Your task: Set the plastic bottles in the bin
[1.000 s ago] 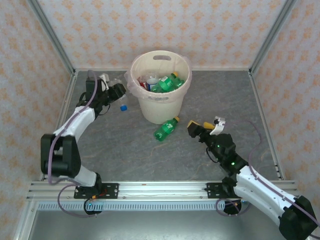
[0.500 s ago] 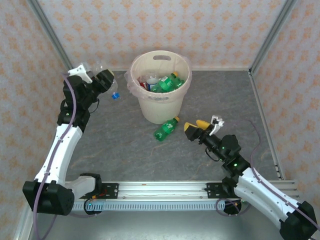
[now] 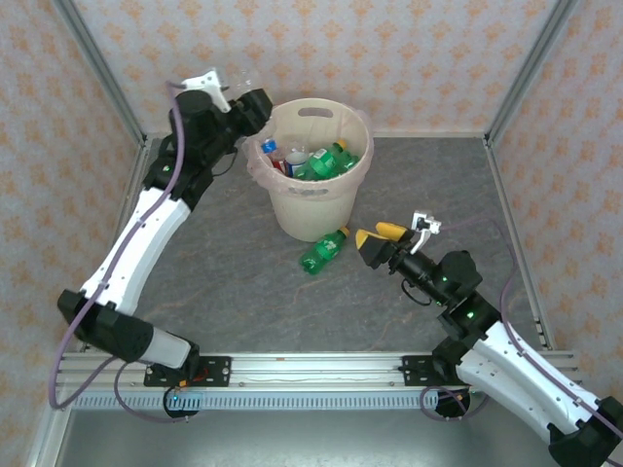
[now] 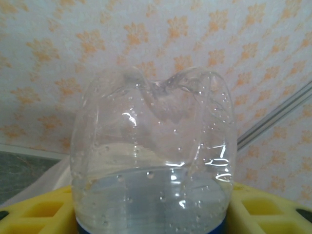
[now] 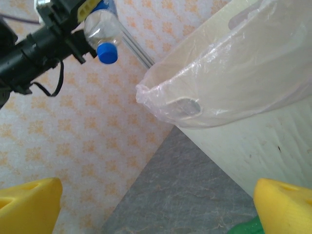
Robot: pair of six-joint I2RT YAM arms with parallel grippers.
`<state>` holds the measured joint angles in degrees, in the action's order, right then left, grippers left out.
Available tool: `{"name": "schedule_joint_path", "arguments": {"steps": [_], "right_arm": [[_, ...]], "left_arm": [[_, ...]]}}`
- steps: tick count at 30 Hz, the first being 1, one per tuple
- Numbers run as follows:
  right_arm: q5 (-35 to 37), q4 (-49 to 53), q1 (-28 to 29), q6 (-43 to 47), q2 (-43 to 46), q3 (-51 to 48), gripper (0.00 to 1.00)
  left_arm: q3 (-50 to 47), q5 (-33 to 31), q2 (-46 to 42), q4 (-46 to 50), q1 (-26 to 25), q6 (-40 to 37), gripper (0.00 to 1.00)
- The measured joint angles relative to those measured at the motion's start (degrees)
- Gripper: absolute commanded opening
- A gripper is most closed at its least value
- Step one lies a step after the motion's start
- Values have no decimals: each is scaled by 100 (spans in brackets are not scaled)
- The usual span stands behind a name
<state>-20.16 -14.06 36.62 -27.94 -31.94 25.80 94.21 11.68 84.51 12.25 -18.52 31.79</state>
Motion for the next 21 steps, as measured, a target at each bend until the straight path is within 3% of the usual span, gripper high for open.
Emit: {"name": "schedule_joint_path", "arguments": {"steps": [7,10,14,21], "right_arm": [[131,435,9,17,57,280,100],[234,577,11,57,61,396,100],[302,699,11,76,61,431,100],[367,774,11,74,24,431,100]], "left_arm": [[1139,-345,1051,870,-402,-214,58],[1480,-461,1335,1228,-459,-297,76],[1657,-546,1458,1631,-474,-343,88],[1971,-649,1429,1934,-479,-365,92]]}}
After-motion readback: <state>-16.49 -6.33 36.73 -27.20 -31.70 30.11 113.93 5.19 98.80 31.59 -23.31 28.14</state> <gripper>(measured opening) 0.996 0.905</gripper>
